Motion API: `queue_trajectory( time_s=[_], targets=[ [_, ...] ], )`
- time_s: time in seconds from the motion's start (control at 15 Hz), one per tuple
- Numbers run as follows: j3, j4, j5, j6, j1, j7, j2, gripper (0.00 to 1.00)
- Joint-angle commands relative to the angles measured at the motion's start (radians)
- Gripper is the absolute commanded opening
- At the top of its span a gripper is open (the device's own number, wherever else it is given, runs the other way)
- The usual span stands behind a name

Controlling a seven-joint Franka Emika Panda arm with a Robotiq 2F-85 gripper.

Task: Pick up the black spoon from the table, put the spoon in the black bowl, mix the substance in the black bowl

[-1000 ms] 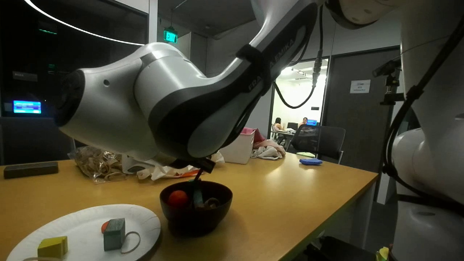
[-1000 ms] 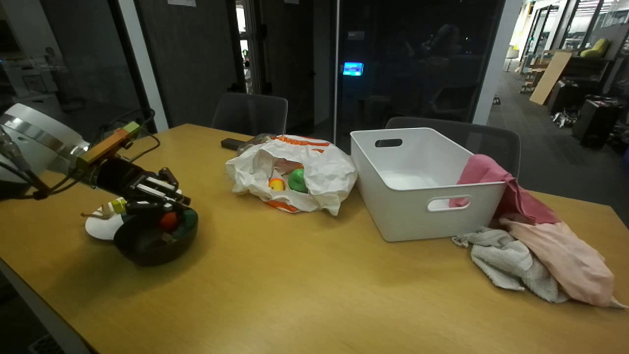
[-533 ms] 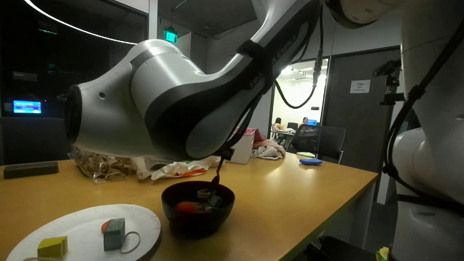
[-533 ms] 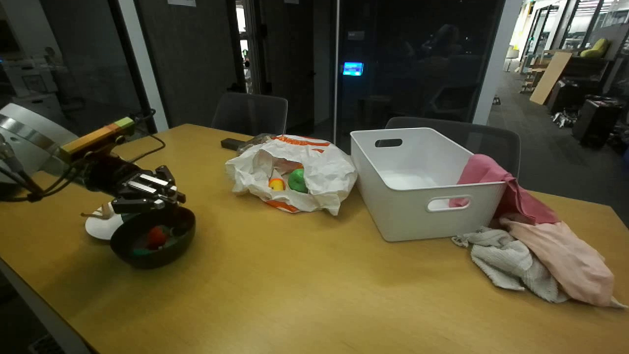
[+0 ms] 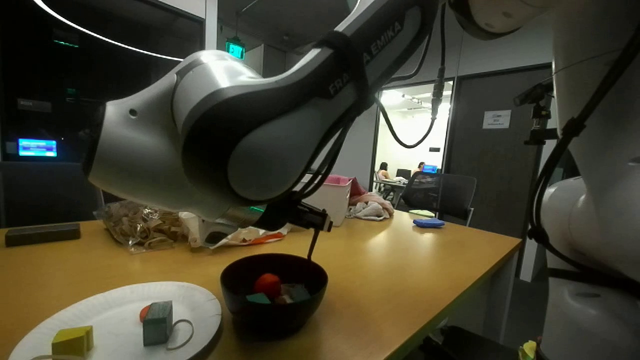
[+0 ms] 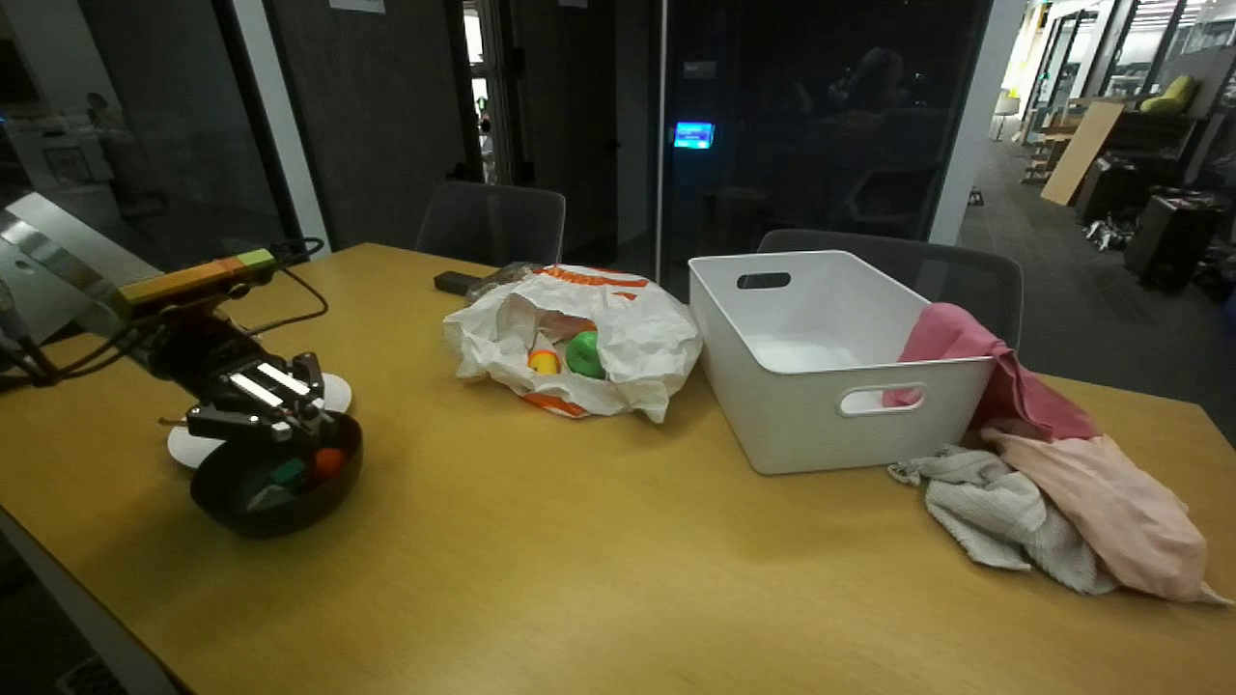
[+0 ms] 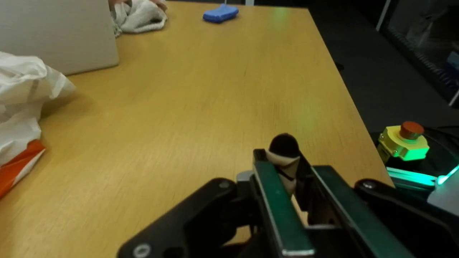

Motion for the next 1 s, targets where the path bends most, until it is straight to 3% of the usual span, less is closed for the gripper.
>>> queue_trajectory(
  time_s=[0.0,0.2,0.4,0.67,0.93],
  targets=[
    [0.000,0.013,0.077,0.114,-0.021,-0.008,-0.022,0.12],
    [-0.011,-0.009,0.018,0.232,-0.017,0.069,-0.030,0.12],
    [-0.020,-0.033,-0.146,0.259,0.000,0.134,-0.029,0.12],
    [-0.018,-0.047,-0.283,0.158,0.012,0.144,-0.026,0.12],
    [-0.012,-0.020,-0.230,-0.008,0.011,0.109,-0.011,0.12]
  ],
)
